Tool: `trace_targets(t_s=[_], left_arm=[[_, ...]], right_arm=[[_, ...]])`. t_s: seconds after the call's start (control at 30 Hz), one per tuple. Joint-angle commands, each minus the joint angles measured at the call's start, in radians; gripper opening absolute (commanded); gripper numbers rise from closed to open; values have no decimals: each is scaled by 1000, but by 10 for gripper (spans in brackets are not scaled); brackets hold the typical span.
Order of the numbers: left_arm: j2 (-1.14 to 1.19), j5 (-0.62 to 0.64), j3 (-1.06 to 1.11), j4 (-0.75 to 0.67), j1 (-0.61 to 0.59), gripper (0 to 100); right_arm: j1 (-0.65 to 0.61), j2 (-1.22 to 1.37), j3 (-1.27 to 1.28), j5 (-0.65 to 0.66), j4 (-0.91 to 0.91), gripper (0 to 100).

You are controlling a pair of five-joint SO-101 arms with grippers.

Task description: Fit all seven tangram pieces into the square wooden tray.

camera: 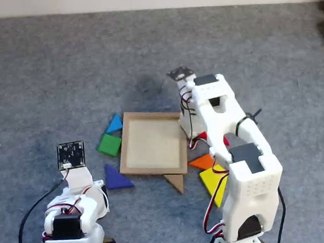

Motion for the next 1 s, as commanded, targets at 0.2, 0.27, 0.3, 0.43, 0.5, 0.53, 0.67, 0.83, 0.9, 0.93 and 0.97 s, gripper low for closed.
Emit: trace_targets(t_s=[0.2, 0.27, 0.3, 0.43, 0.5, 0.53, 0.67, 0.83, 0.9, 0.93, 0.97], left_arm=[[-10, -2, 21, 5, -8, 5], [-10, -2, 21, 5, -8, 5], [-10, -2, 21, 5, -8, 5], [-10, -2, 21, 5, -8, 5], [-10, -2, 21, 5, -8, 5], [-10, -2, 21, 5, -8, 5], [-10, -2, 21, 5, -8, 5], [-10, -2, 21, 5, -8, 5], [-10, -2, 21, 5, -8, 5], [-10, -2, 21, 5, -8, 5], [-10, -2, 21, 5, -8, 5]], right_arm=[[10, -71, -1, -46, -94, 422], [15, -71, 24, -46, -99, 422], [18, -71, 33, -46, -99, 422], [22, -71, 65, -46, -113, 422], [22, -73, 88, -46, -113, 422], [21, -73, 94, -46, -113, 422], [22, -73, 97, -46, -113, 422], [22, -73, 99, -46, -111, 422], [22, -73, 99, -46, -111, 418], [22, -73, 99, -46, -111, 405], [22, -71, 99, -46, -114, 384]])
